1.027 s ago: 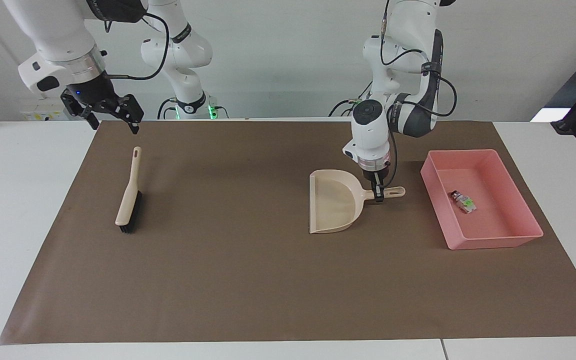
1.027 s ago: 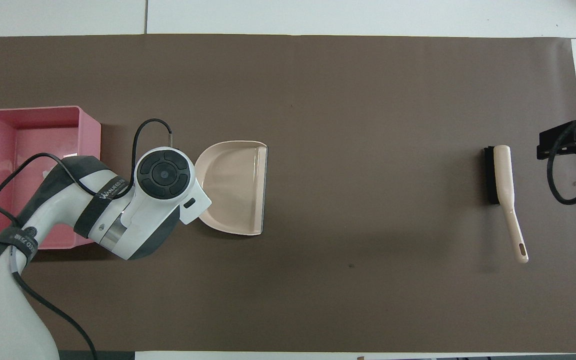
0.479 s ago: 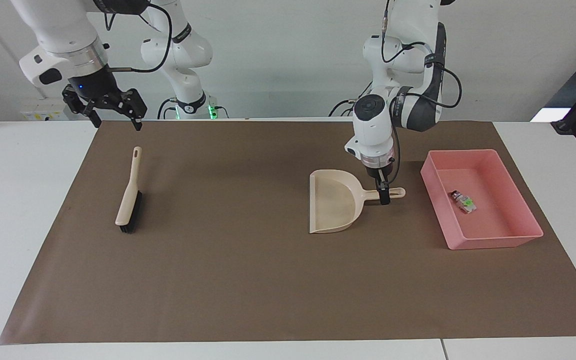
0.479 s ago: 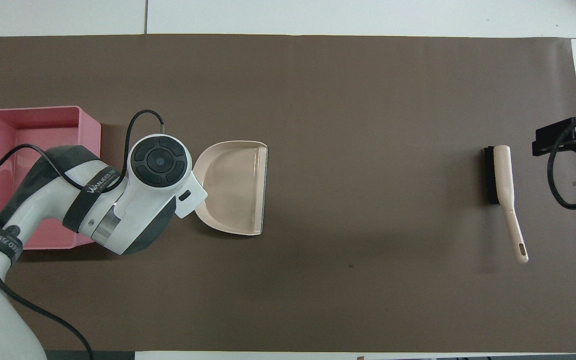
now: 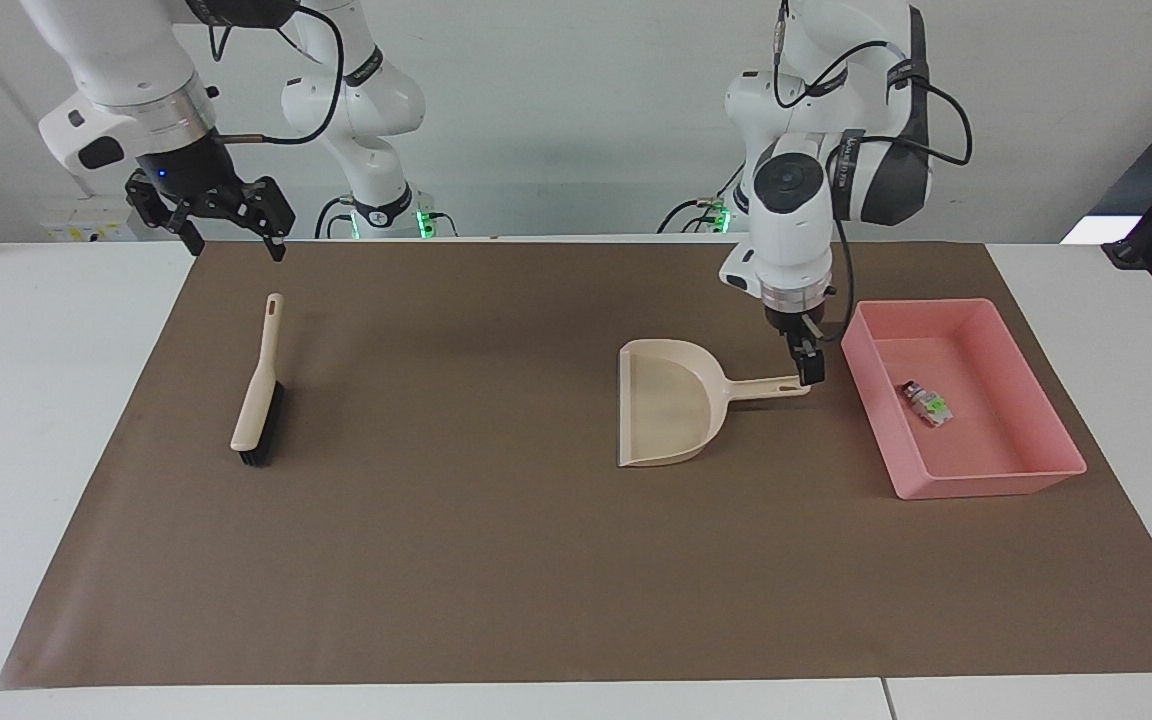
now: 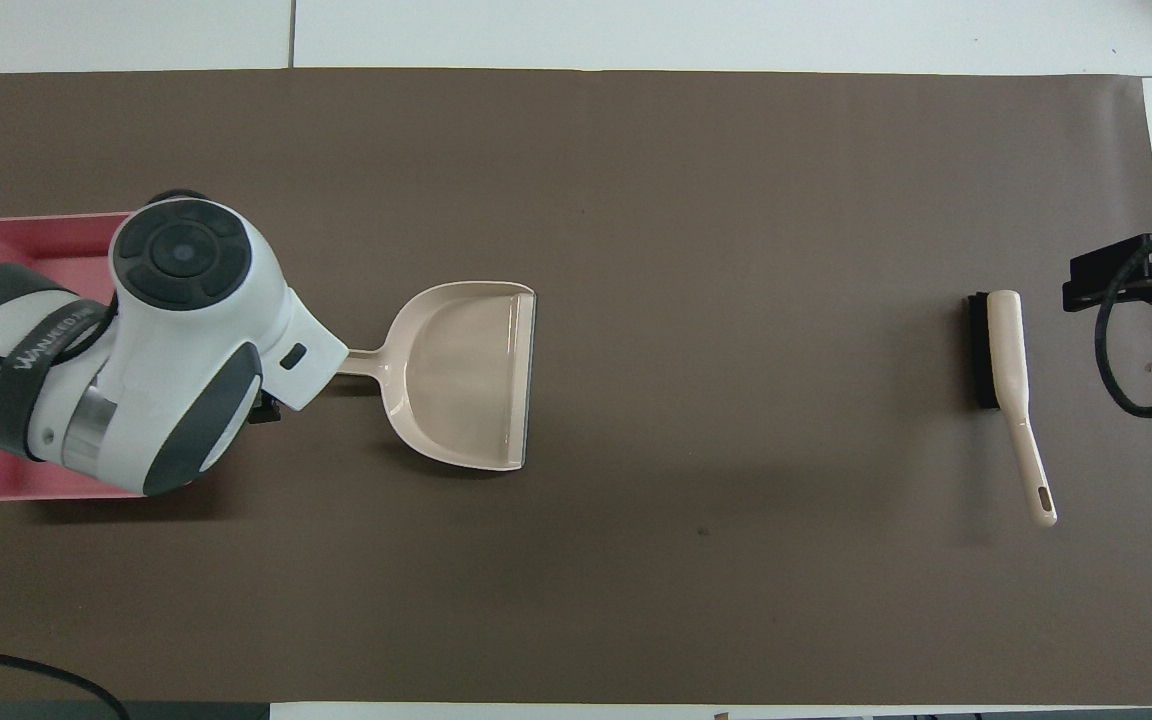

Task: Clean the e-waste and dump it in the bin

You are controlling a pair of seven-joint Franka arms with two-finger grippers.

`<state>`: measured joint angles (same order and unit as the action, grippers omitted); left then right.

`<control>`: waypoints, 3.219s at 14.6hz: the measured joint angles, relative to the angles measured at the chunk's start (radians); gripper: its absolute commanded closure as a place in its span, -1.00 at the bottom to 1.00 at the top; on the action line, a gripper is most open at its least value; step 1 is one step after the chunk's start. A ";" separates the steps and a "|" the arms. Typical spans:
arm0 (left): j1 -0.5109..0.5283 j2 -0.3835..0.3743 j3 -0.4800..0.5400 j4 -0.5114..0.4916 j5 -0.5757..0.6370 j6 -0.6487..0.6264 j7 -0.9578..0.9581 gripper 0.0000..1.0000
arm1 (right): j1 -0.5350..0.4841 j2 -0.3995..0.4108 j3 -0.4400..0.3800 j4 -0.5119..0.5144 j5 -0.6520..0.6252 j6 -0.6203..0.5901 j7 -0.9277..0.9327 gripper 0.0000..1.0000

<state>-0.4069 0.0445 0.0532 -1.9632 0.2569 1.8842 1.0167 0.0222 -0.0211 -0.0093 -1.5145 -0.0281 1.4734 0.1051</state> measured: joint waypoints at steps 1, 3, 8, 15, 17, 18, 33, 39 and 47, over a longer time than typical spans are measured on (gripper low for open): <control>0.044 -0.008 0.002 0.000 -0.030 -0.009 0.000 -0.98 | -0.001 0.001 0.000 0.000 0.000 0.000 0.000 -0.99; 0.124 -0.019 0.007 0.000 -0.064 -0.020 0.001 -0.98 | -0.002 0.001 0.000 0.000 0.001 -0.004 0.001 -0.99; 0.287 -0.046 0.011 0.003 -0.105 -0.032 -0.063 -0.98 | -0.002 0.001 -0.001 0.000 0.015 -0.022 0.004 -0.99; 0.309 -0.110 -0.010 0.099 -0.189 -0.155 -0.756 -0.98 | -0.002 0.003 -0.001 -0.001 0.014 -0.011 0.004 -0.99; 0.309 -0.109 -0.013 0.178 -0.240 -0.232 -0.852 -0.98 | -0.002 0.004 -0.001 -0.001 0.012 -0.008 0.004 -0.99; 0.309 -0.108 -0.011 0.226 -0.269 -0.282 -0.880 -0.98 | -0.002 0.004 -0.001 -0.001 0.012 -0.008 0.004 -0.99; 0.312 -0.017 -0.019 0.586 -0.246 -0.555 -0.939 -0.98 | -0.002 0.004 -0.001 -0.001 0.012 -0.005 0.004 -0.99; 0.299 -0.101 -0.016 0.431 -0.245 -0.453 -0.942 -0.98 | -0.002 0.004 -0.001 -0.001 0.012 -0.005 0.004 -0.99; 0.318 -0.124 -0.009 0.399 -0.285 -0.421 -0.971 -0.98 | -0.002 0.004 -0.001 -0.001 0.012 -0.005 0.004 -0.99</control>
<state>-0.0890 -0.0790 0.0445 -1.5640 -0.0278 1.4632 0.0454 0.0204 -0.0171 -0.0099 -1.5155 -0.0165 1.4680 0.1093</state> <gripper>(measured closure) 0.009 0.000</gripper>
